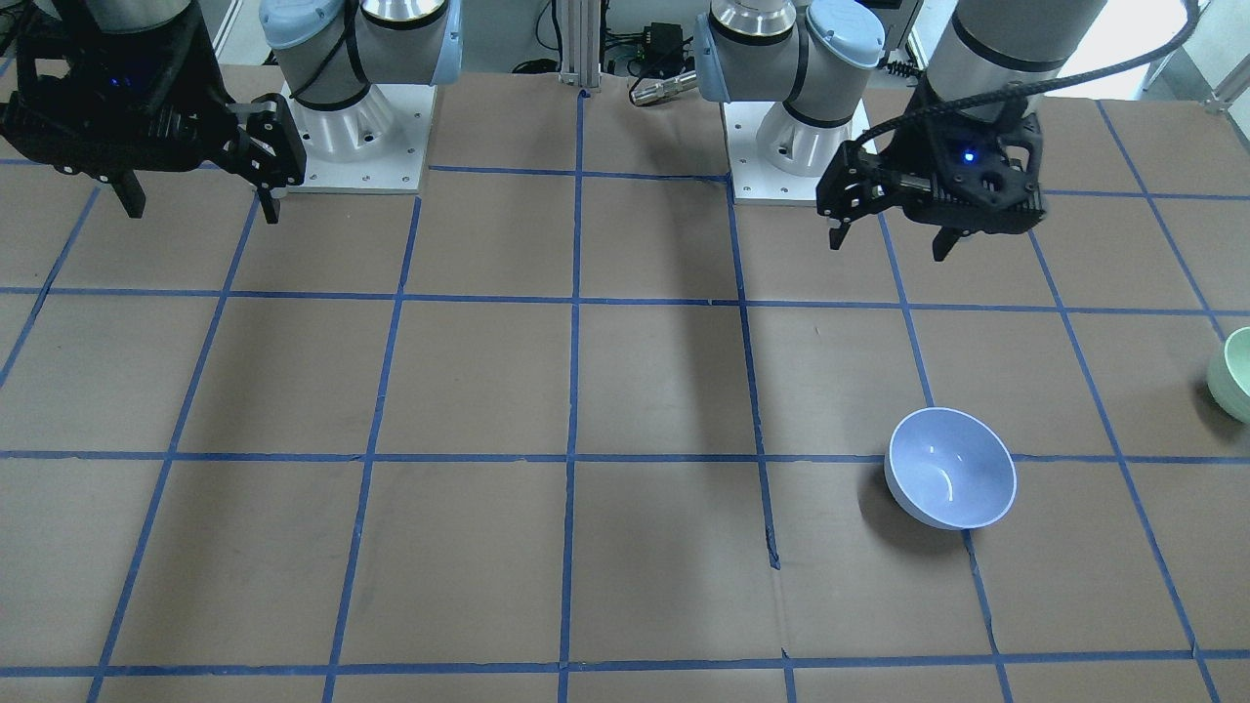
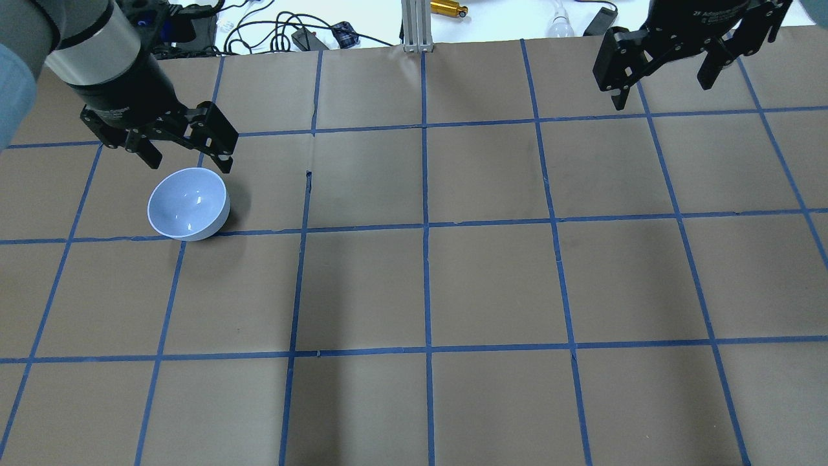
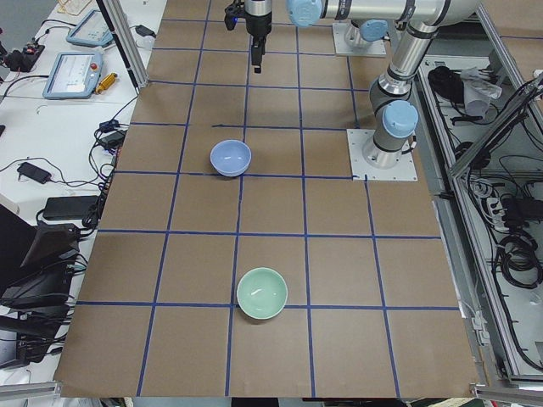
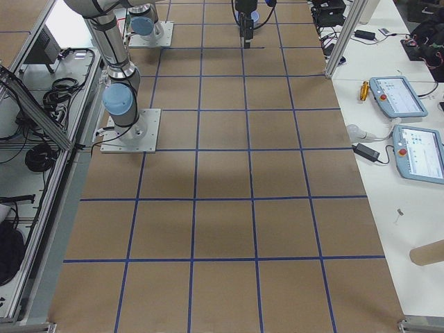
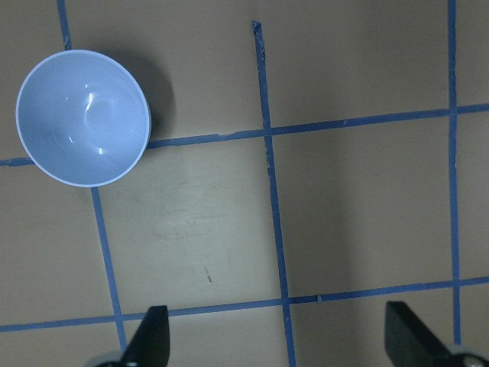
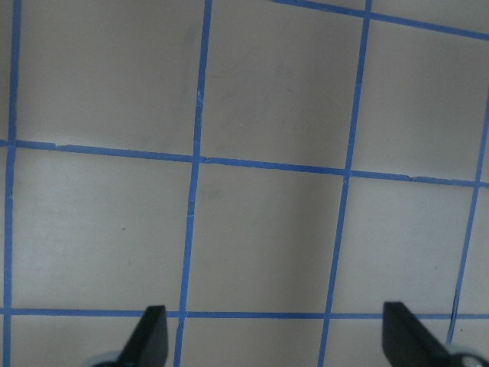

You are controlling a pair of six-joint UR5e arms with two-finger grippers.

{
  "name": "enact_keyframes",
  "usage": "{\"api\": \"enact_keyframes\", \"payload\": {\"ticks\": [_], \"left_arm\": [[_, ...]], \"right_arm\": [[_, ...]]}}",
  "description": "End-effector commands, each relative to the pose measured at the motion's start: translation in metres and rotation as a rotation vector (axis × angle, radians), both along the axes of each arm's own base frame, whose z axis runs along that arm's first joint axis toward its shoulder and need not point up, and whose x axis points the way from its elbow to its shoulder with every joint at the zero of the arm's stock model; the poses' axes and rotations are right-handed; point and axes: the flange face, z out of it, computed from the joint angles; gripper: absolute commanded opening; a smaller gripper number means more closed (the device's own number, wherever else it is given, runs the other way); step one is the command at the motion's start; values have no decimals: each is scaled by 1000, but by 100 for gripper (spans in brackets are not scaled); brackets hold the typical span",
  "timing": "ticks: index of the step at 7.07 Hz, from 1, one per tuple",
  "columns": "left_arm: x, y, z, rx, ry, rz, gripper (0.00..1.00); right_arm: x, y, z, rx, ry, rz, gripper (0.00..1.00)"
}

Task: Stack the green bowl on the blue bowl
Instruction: 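Swing the left arm toward the robot, away from the blue bowl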

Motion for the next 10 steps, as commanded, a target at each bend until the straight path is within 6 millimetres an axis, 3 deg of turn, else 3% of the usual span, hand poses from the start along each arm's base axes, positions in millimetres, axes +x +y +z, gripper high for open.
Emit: {"api": "enact_keyframes", "payload": {"ticks": [1,2,3,7,8,10], "left_arm": [[63,-4,3,13,-48,-96,100],[75,-4,4,21,-75,-142,100],[100,-4,3,25,-67,-168,100],[214,2,-15,68,-31,-285,100],[249,9,-23,80,-20,-358,100],[347,38,-39,91,-2,-399,100]], "right_arm": [[0,0,0,0,0,-1,100],[0,0,0,0,0,1,100],[0,0,0,0,0,1,100],[0,0,0,0,0,1,100],[0,0,0,0,0,-1,100],[0,0,0,0,0,1,100]]}}
